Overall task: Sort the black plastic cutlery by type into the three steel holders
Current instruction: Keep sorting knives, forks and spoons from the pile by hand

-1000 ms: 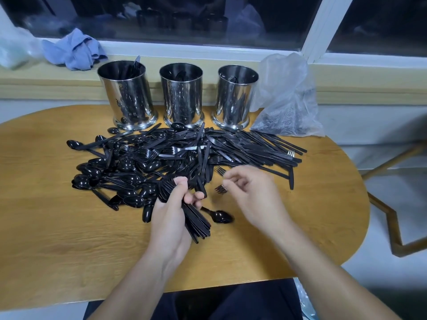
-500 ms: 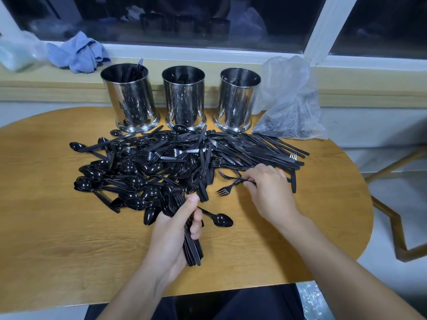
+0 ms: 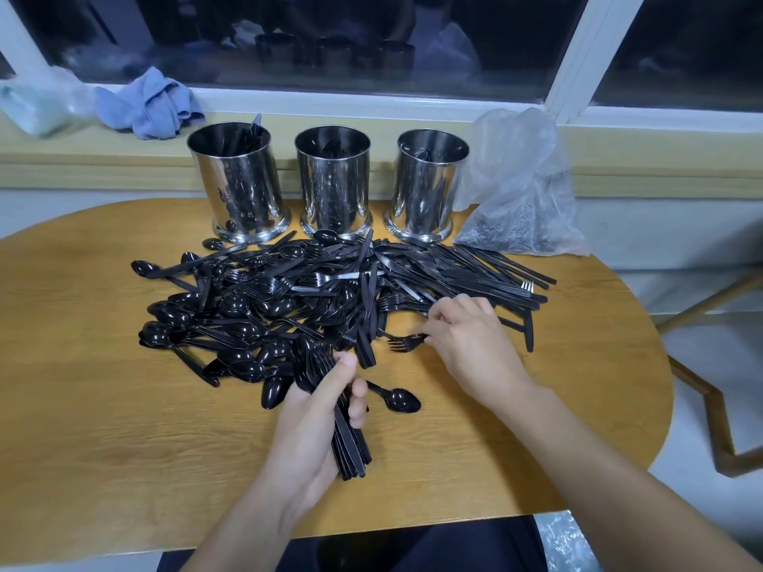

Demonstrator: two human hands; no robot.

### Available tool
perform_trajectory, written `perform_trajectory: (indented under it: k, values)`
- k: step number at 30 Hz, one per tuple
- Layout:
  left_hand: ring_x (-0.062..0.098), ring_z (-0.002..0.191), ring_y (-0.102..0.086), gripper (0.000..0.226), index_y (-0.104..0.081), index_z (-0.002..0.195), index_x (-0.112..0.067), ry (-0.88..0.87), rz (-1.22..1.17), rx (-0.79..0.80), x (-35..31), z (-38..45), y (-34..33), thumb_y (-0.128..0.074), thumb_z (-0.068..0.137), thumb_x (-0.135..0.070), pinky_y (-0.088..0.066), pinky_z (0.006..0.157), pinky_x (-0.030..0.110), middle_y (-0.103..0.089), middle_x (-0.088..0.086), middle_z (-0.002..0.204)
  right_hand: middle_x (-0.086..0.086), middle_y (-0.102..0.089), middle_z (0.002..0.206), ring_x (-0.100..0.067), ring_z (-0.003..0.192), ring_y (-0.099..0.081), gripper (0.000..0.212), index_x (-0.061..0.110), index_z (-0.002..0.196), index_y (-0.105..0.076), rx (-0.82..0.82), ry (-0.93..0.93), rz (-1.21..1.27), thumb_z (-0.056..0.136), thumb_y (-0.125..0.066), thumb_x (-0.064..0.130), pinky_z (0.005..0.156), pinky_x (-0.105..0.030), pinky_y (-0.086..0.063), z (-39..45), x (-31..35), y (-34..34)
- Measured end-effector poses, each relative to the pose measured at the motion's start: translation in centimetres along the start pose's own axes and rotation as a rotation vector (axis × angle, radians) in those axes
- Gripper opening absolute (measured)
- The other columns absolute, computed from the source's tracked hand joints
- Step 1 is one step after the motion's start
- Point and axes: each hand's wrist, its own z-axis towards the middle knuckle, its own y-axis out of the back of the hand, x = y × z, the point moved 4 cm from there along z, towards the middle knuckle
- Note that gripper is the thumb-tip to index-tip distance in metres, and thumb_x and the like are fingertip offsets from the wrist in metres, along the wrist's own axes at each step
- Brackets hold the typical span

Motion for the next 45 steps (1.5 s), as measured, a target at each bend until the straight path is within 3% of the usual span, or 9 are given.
perform_trajectory:
  k: [4, 7, 10, 15, 20, 24, 29, 36, 45]
  values:
    - [0.014, 0.053, -0.054, 0.026, -0.064, 0.097, -0.012, 0.037, 0.018, -0.047, 1.1, 2.1, 1.6, -0.054, 0.118, -0.024, -0.050, 0.048, 0.029, -0.058, 0.011, 0.089, 0.008, -0.075, 0.108, -0.021, 0.104, -0.062, 0.013, 0.022, 0.115, -0.078, -0.017, -0.089, 0.126, 0.108, -0.068, 0.025, 0.099, -0.038, -0.040, -0.3, 0.6, 1.5]
    - [0.013, 0.057, -0.039, 0.014, -0.067, 0.111, -0.015, -0.079, -0.015, -0.002, -2.3, -2.5, -3.7, -0.072, 0.108, -0.027, -0.038, 0.056, 0.028, -0.043, 0.000, 0.074, 0.016, -0.068, 0.093, -0.012, 0.088, -0.060, 0.015, 0.029, 0.105, -0.068, 0.051, -0.281, 0.454, 0.113, -0.056, 0.031, 0.082, -0.032, -0.046, -1.2, 2.7, 3.0]
    - [0.014, 0.061, -0.036, 0.027, -0.070, 0.109, -0.014, -0.125, -0.086, -0.073, -3.0, -2.7, -4.7, -0.087, 0.095, -0.029, -0.036, 0.058, 0.027, -0.042, 0.000, 0.072, 0.003, -0.065, 0.073, -0.019, 0.068, -0.061, 0.024, 0.026, 0.089, -0.063, 0.180, -0.358, 0.884, 0.113, -0.057, 0.027, 0.064, -0.042, -0.051, -2.1, 6.0, 3.6]
    - [0.031, 0.053, -0.050, 0.037, -0.060, 0.087, -0.001, -0.060, -0.126, -0.068, -3.7, -2.7, -6.2, -0.085, 0.097, -0.026, -0.053, 0.056, 0.047, -0.043, 0.015, 0.068, -0.004, -0.079, 0.094, -0.034, 0.068, -0.066, 0.024, 0.011, 0.093, -0.066, 0.266, -0.391, 1.182, 0.114, -0.056, 0.020, 0.061, -0.045, -0.058, -2.6, 8.8, 3.5]
    - [0.031, 0.051, -0.049, 0.038, -0.060, 0.094, 0.004, -0.035, -0.120, -0.178, -3.6, -2.2, -5.6, -0.087, 0.095, -0.024, -0.049, 0.050, 0.042, -0.044, 0.016, 0.070, -0.009, -0.075, 0.087, -0.030, 0.072, -0.072, 0.019, 0.017, 0.101, -0.076, 0.304, -0.342, 1.218, 0.112, -0.060, 0.019, 0.075, -0.051, -0.064, -2.6, 9.1, 3.5]
    - [0.031, 0.078, -0.062, 0.024, -0.077, 0.101, -0.003, -0.047, -0.194, -0.275, -3.8, -2.2, -5.2, -0.082, 0.099, -0.026, -0.053, 0.074, 0.047, -0.067, 0.011, 0.088, 0.002, -0.078, 0.095, -0.017, 0.081, -0.073, 0.013, 0.024, 0.101, -0.083, 0.225, -0.311, 1.129, 0.106, -0.072, 0.028, 0.079, -0.041, -0.061, -2.0, 7.8, 3.9]
    - [0.021, 0.078, -0.054, 0.034, -0.056, 0.080, -0.020, -0.013, -0.217, -0.258, -4.1, -2.0, -4.3, -0.078, 0.102, -0.034, -0.048, 0.073, 0.036, -0.052, 0.006, 0.084, 0.016, -0.069, 0.103, -0.003, 0.091, -0.065, 0.020, 0.028, 0.121, -0.079, 0.047, -0.391, 0.659, 0.102, -0.074, 0.023, 0.086, -0.026, -0.057, 0.2, 1.8, 2.4]
    - [0.016, 0.064, -0.045, 0.047, -0.053, 0.070, -0.021, 0.038, -0.169, -0.191, -3.7, -2.7, -4.3, -0.081, 0.099, -0.046, -0.043, 0.077, 0.037, -0.040, 0.000, 0.070, 0.004, -0.060, 0.123, -0.021, 0.118, -0.051, 0.042, 0.027, 0.148, -0.064, 0.117, -0.221, 0.132, 0.106, -0.069, 0.028, 0.107, -0.041, -0.043, 3.3, -0.7, -0.4]
    - [0.023, 0.079, -0.051, 0.054, -0.048, 0.067, -0.019, 0.088, -0.054, -0.077, -3.8, -3.1, -3.8, -0.080, 0.096, -0.051, -0.049, 0.083, 0.037, -0.047, 0.006, 0.078, 0.003, -0.062, 0.120, -0.021, 0.116, -0.053, 0.036, 0.022, 0.140, -0.070, 0.142, -0.267, 0.101, 0.106, -0.069, 0.032, 0.107, -0.040, -0.040, 4.0, -0.4, -1.6]
